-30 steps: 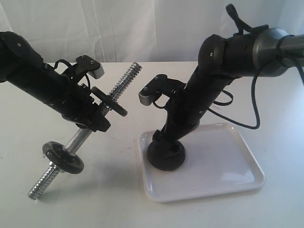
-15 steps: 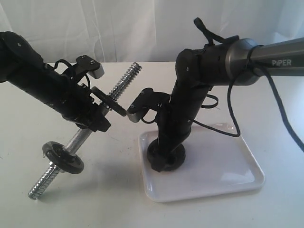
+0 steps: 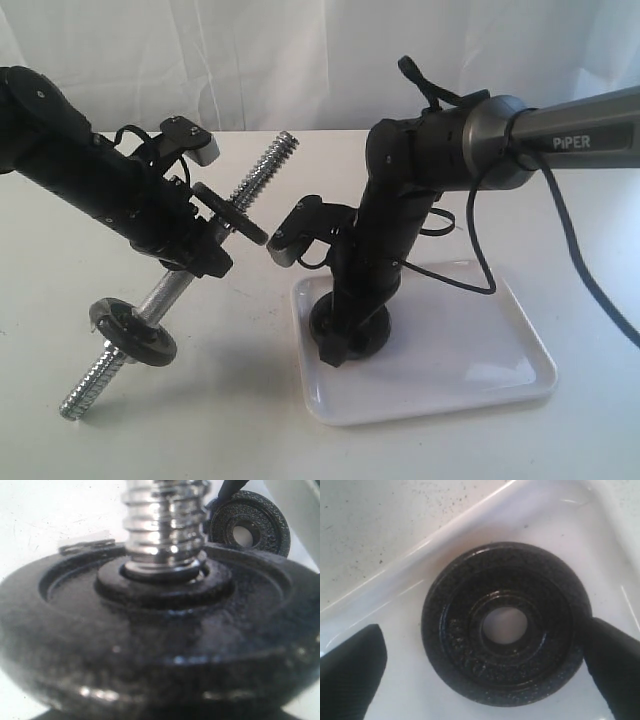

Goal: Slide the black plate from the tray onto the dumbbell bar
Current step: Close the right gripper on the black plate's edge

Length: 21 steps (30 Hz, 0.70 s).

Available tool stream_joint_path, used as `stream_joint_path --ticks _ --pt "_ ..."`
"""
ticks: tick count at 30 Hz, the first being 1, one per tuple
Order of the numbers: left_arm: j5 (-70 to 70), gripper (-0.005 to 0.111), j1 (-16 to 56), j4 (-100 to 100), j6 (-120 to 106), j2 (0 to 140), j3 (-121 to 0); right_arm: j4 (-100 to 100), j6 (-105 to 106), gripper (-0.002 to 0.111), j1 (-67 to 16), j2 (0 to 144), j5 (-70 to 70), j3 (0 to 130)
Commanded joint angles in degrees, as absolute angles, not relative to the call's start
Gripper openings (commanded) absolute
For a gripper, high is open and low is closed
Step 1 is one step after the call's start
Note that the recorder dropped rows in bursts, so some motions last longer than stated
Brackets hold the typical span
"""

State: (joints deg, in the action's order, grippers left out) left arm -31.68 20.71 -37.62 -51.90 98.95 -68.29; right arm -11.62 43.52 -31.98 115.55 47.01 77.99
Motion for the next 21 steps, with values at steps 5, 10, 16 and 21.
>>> stream_joint_path --ticks 5,10,16,21 --pt "-31.66 0.000 20.70 -44.27 -50.89 95.44 -69.82 -11.27 43.22 0.105 -32.21 115.49 44.49 78.21" --pt "-31.76 0.000 20.70 -44.27 -50.89 95.44 -69.82 -11.27 43.22 0.105 -32.21 115.49 44.62 78.21" --pt "-32.69 0.000 20.70 -44.27 -50.89 95.44 -69.82 -11.27 43.22 0.105 -32.21 115.49 44.72 78.21" --pt "-32.69 0.000 20.70 -44.27 -50.89 95.44 -69.82 -11.27 43.22 0.105 -32.21 115.49 44.72 78.21"
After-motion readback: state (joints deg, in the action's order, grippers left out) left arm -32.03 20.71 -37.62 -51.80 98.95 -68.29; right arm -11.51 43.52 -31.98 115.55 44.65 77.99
